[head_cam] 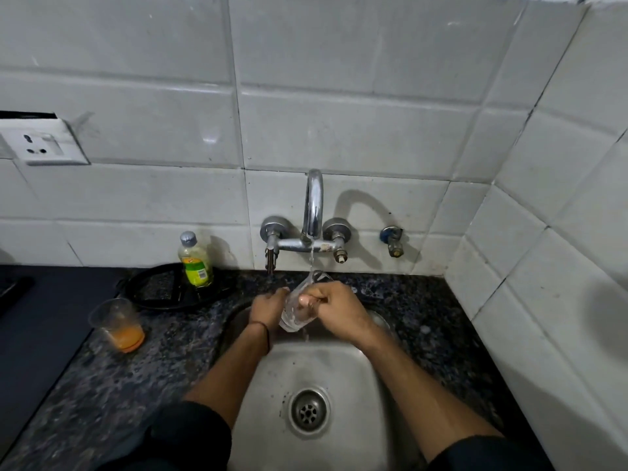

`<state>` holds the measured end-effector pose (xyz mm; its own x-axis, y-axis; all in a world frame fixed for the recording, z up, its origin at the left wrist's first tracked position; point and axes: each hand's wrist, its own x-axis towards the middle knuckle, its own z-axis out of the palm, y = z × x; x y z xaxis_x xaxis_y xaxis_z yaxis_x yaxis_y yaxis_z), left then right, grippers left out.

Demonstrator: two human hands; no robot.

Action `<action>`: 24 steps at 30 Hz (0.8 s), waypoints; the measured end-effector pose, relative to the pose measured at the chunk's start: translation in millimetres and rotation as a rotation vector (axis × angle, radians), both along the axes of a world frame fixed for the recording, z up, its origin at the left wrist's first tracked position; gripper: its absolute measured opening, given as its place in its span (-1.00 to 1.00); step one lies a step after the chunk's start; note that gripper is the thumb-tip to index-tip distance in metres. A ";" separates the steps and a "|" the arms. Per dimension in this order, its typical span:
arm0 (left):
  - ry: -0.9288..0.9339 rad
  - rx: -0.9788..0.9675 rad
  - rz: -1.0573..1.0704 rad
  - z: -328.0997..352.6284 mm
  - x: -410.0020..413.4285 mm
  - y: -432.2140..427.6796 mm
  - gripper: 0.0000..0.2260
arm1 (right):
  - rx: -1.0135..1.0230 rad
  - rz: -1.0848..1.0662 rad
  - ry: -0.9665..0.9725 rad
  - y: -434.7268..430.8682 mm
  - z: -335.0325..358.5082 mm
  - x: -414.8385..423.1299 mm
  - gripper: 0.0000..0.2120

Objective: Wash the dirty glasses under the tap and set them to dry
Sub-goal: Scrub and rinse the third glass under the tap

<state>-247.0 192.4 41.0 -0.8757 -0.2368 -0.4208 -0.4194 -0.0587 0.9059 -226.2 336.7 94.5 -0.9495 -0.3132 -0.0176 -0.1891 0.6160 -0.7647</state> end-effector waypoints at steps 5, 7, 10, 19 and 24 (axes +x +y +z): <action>0.191 0.660 0.032 -10.0 33.9 18.3 -0.58 | -0.672 -0.266 -0.334 -2.8 -25.0 10.7 -0.78; 0.317 0.608 0.074 -9.8 33.5 20.4 -0.50 | -0.962 -0.384 -0.504 -7.4 -39.3 15.9 -0.69; 0.394 0.490 -0.046 -7.9 33.1 19.5 -0.45 | -1.274 -0.497 -0.645 -10.8 -48.8 23.8 -0.66; 0.474 0.042 -0.093 1.4 39.2 17.9 -0.52 | -0.760 -0.495 -0.547 -0.5 -61.4 32.4 -0.68; 0.517 -0.112 -0.119 12.3 49.9 18.2 -0.51 | -0.422 -0.334 -0.142 12.0 -75.6 38.2 -0.72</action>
<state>-197.1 210.6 53.3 -0.9853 -0.1419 0.0946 0.0852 0.0712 0.9938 -188.0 348.7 18.9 -0.9959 -0.0031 -0.0904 0.0865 0.2597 -0.9618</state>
